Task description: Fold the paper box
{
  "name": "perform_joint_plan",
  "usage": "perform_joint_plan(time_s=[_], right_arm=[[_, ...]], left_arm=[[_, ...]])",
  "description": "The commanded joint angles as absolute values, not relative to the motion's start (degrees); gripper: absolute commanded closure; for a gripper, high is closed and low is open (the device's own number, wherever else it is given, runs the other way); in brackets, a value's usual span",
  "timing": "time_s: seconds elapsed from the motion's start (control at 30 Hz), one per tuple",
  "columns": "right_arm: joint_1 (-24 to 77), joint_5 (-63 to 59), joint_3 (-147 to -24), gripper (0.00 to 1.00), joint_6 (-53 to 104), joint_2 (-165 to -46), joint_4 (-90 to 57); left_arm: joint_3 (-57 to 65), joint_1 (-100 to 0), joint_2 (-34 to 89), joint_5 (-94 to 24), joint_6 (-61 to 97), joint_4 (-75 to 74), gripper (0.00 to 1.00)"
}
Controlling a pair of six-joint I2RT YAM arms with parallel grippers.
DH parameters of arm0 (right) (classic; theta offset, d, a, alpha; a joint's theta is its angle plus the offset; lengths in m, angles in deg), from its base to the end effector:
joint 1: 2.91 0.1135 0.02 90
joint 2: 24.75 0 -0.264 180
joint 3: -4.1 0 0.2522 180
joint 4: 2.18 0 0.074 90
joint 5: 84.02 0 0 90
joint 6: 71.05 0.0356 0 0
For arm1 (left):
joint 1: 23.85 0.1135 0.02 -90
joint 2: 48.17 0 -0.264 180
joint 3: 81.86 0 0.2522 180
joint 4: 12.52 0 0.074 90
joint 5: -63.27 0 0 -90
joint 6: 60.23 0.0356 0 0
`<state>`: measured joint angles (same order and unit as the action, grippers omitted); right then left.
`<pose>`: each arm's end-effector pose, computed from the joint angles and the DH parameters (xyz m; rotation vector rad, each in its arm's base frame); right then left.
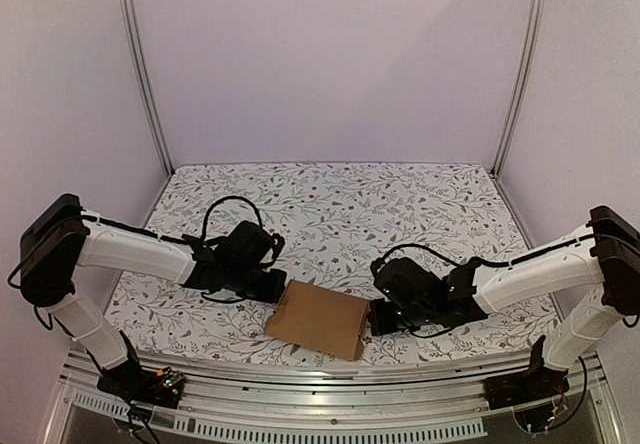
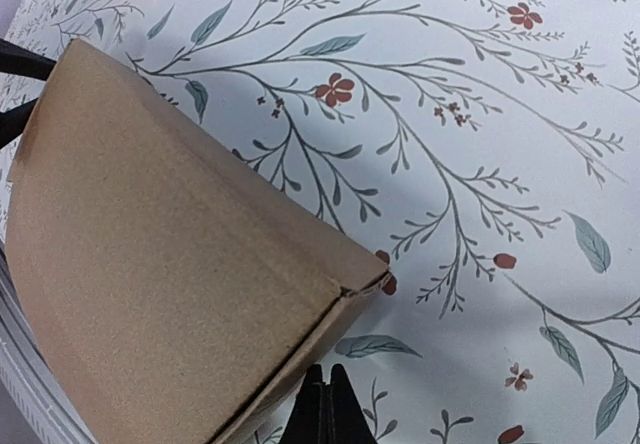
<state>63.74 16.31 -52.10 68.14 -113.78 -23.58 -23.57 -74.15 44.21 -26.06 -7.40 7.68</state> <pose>0.1213 0.2648 0.1523 -0.3198 2.5821 0.5863 0.1944 -0.2335 0.1469 0.2952 2.6084 -0.5735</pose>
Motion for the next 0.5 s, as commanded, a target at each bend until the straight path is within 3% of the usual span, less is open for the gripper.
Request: perform_joint_plan(time_s=[0.0, 0.47], right_arm=[[60.31, 14.96, -56.94, 1.00, 65.08, -117.35, -19.46], [52.16, 8.86, -61.83, 0.99, 53.78, -124.98, -23.45]], left_arm=[[-24.27, -72.89, 44.90, -27.65, -7.94, 6.41, 1.00], [-28.94, -70.17, 41.24, -23.08, -11.22, 8.58, 1.00]])
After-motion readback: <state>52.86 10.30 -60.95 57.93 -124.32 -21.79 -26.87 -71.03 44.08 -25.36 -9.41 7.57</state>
